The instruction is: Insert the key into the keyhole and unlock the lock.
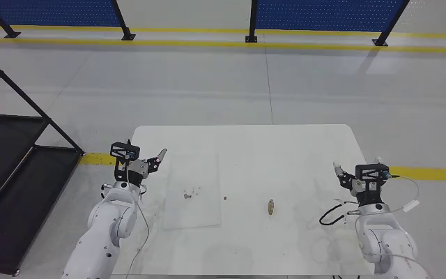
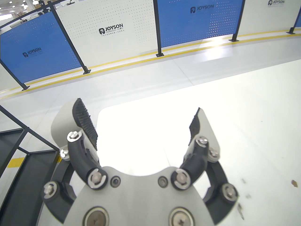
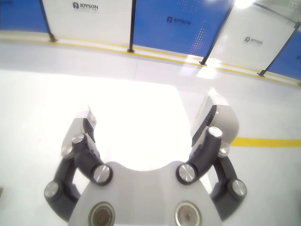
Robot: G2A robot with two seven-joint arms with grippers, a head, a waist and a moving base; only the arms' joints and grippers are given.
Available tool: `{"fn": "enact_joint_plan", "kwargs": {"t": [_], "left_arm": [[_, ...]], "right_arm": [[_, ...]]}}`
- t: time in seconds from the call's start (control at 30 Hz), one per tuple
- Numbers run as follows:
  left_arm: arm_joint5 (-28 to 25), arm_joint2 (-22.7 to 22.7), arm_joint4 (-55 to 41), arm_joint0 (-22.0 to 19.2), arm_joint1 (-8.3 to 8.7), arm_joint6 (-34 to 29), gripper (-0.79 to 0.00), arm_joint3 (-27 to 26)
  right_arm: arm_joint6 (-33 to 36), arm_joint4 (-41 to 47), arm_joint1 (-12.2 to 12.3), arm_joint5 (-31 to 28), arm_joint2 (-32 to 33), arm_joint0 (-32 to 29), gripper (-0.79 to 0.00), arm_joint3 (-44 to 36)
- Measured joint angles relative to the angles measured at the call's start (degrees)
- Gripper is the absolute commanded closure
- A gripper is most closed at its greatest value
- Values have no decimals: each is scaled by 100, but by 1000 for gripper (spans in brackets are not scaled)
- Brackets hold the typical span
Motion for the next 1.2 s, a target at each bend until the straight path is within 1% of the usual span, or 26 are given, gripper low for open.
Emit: {"fn": "enact_joint_plan", "kwargs": {"t": [0.6,0.7,0.83,0.93,1.03,1.2], "left_arm": [[-1,1,-1,-1,0,0,-785,-2],[-117,88,-111,-3,-13,-128,-785,-130],[-366,183,-535,-5,-27,-749,-785,-576],[-483,243,-844,-26,-29,-1498,-785,-967],[-476,314,-1085,-102,-32,-2191,-785,-1229],[-221,567,-1317,-314,-37,-3722,-785,-1577]], "right_arm": [[0,0,0,0,0,0,-785,0],[0,0,0,0,0,0,-785,0],[0,0,0,0,0,0,-785,0],[0,0,0,0,0,0,-785,0],[0,0,0,0,0,0,-785,0],[0,0,0,0,0,0,-785,0]]}}
